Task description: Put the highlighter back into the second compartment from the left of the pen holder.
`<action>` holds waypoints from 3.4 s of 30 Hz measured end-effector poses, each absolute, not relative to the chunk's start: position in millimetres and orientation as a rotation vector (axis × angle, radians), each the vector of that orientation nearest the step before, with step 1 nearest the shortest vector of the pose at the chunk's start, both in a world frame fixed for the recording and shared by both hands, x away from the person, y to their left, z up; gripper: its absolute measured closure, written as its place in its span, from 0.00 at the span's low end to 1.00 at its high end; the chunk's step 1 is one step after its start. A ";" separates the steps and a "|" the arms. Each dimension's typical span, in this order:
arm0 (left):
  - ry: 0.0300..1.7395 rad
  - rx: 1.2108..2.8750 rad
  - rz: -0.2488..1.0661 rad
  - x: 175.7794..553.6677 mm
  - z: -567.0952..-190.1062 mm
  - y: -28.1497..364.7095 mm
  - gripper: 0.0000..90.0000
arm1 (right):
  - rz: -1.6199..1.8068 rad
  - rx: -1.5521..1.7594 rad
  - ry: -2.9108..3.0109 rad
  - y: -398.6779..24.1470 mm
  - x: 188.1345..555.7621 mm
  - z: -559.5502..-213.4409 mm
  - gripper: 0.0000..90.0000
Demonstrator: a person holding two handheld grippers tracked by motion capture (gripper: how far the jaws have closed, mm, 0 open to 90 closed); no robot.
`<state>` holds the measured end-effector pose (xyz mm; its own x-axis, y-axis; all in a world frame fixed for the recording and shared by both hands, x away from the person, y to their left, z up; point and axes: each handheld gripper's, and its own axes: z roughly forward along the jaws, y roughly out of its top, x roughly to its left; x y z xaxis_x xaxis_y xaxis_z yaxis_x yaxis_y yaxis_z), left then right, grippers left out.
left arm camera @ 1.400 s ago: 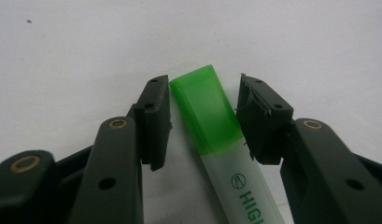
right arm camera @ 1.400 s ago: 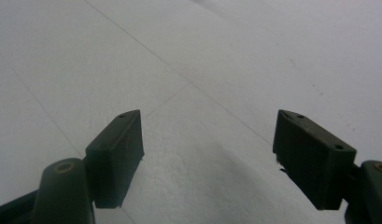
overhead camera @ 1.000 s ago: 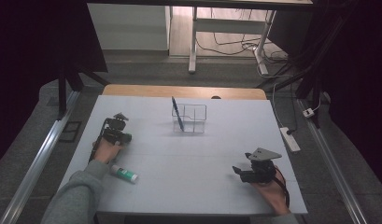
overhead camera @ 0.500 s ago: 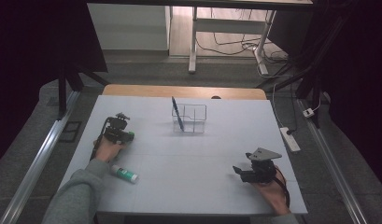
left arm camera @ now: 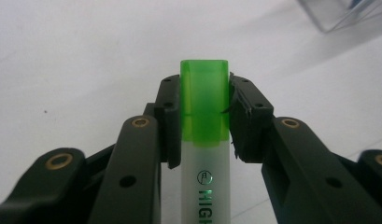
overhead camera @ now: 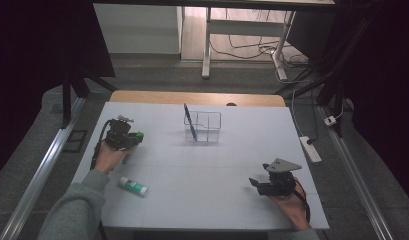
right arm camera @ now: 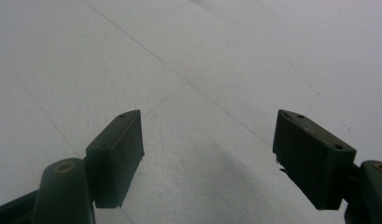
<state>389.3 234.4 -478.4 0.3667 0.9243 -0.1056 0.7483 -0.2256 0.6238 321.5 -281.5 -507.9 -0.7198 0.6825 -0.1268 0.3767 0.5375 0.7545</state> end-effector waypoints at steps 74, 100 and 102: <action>0.952 1.767 0.331 380.8 -393.0 172.3 0.73 | 1.066 0.888 2.354 -286.4 322.8 -508.0 0.27; 0.911 1.743 0.269 407.0 -390.2 133.7 0.73 | 1.061 0.894 2.357 -286.9 323.2 -508.8 0.27; 0.914 1.744 0.268 409.7 -390.2 131.7 0.73 | 1.058 0.892 2.357 -288.0 322.9 -508.2 0.27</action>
